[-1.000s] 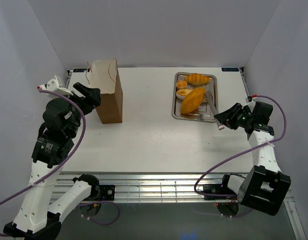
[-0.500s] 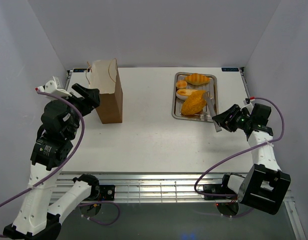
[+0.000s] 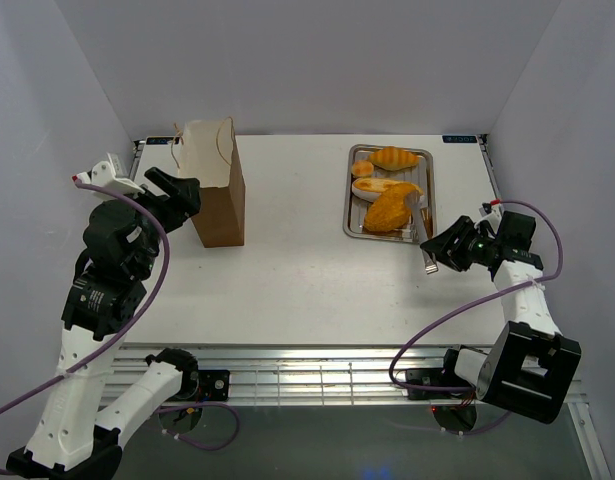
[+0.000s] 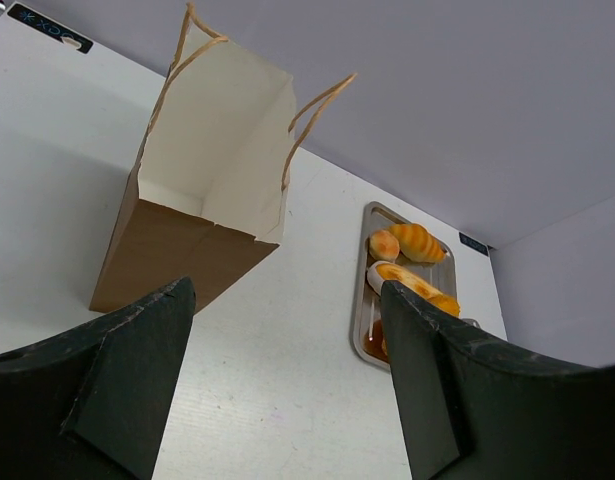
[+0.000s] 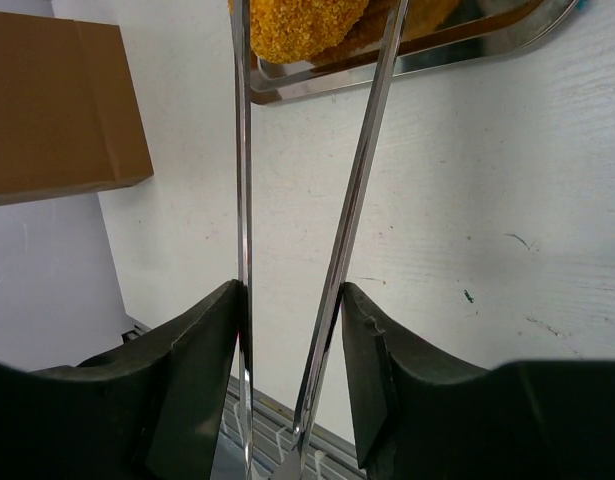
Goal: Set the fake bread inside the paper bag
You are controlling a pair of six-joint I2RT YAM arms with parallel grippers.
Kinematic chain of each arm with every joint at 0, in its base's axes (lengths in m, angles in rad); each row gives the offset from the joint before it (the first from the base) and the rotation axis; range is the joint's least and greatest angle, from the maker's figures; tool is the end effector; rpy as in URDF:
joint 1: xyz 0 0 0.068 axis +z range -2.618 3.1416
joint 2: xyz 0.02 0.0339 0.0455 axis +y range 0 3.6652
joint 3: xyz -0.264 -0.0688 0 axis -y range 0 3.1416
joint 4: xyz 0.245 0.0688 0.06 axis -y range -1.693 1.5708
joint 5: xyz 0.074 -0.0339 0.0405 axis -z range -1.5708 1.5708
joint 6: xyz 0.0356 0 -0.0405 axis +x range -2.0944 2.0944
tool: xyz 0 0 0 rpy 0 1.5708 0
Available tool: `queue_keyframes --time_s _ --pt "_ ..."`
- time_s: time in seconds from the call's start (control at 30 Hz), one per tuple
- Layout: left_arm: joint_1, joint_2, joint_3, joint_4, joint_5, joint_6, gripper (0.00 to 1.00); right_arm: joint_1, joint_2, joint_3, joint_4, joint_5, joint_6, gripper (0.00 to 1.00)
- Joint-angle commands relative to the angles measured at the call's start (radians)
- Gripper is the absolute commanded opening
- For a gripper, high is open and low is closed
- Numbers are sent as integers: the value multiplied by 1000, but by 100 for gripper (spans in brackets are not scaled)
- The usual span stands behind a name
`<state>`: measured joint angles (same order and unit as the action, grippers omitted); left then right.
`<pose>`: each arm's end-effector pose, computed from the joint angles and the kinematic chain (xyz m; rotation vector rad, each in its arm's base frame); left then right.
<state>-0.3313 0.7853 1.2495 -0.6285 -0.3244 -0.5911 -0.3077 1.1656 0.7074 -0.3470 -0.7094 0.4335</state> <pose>0.1283 -0.0321 0.4459 -0.4611 1.6808 -0.3984 0.2283 -0.0482 0.2287 0.5079 2.2443 0.8989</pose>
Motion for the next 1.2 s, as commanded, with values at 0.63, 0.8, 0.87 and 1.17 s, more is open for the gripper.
queue_keyframes --time_s 0.63,0.8,0.87,1.17 --pt "-2 -20 -7 7 19 17 86 -1 -75 -48 -35 -61 -10 56" --pt "-2 -20 -16 6 25 13 86 -1 -78 -72 11 -96 7 56" --pt "-2 -20 -18 6 27 11 86 -1 -80 -74 26 -113 19 56" --pt "-2 -20 -22 7 28 8 86 7 -86 -74 78 -153 30 56"
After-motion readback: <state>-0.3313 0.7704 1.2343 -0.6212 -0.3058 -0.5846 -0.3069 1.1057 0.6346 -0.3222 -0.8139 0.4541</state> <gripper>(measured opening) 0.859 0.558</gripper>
